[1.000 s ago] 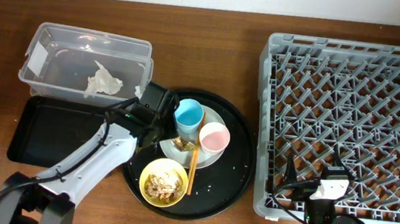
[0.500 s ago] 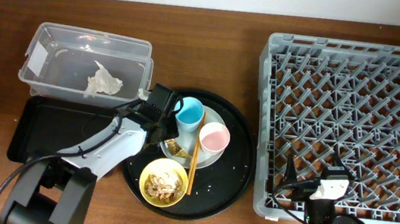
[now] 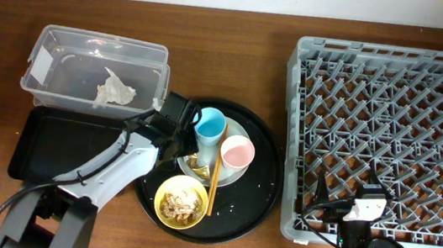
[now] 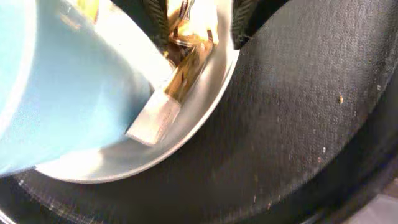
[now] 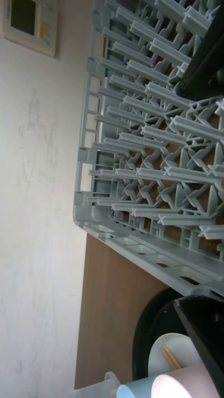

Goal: Sort waste into correct bins and load items into the dishwasher rack
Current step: 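Carry the gold wrapper into the clear bin and release it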

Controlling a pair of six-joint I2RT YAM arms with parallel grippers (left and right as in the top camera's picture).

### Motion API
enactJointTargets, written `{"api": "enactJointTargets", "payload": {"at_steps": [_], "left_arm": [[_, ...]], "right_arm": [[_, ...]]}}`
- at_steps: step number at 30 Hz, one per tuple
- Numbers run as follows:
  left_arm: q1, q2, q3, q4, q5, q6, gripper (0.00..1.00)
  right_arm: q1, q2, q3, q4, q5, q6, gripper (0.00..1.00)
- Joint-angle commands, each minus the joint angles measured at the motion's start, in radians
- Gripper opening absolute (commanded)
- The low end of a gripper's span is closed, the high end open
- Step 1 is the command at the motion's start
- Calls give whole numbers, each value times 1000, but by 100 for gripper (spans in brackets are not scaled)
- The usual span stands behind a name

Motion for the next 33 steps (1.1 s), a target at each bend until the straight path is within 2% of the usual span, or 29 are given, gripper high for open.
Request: {"api": "enactJointTargets", "payload": {"at_steps": [1,3,5,7,11,16,20,21,23,29,30,33], "left_arm": [[-4,-22,-3,-59,51,6,37],[-4,-22,-3,-62,137,6,37],[-30,-21,-3,-77,137,6,38],[-64,-21,-3,-85,113,6,37],[-129,-21,-3,-85,-51,6,38],[-132,56,-3,-82,-61,6,38],[-132,68,-2,-69,-59,6,19],[-132,68,-2,-69,-57,6,11],[-132,55,0,-69,-57,6,4],[-97,-275,18,-93,-113,21,3],[-48,-340,21,-90,-183,33,3],[135,-394,24,-15,-237,37,3]], "right_arm": [[5,-6,-5,-5,6,4,98],[5,-6,-5,-5,6,4,98],[5,-6,-5,-5,6,4,98],[5,-6,-5,-5,6,4,98],[5,-6,-5,-5,6,4,98],[5,-6,-5,-5,6,4,98],[5,-6,-5,-5,6,4,98],[5,-6,-5,-5,6,4,98],[5,-6,-5,-5,6,4,98],[5,-6,-5,-5,6,4,98],[5,-6,-5,-5,6,4,98],[5,-6,-5,-5,6,3,98]]}}
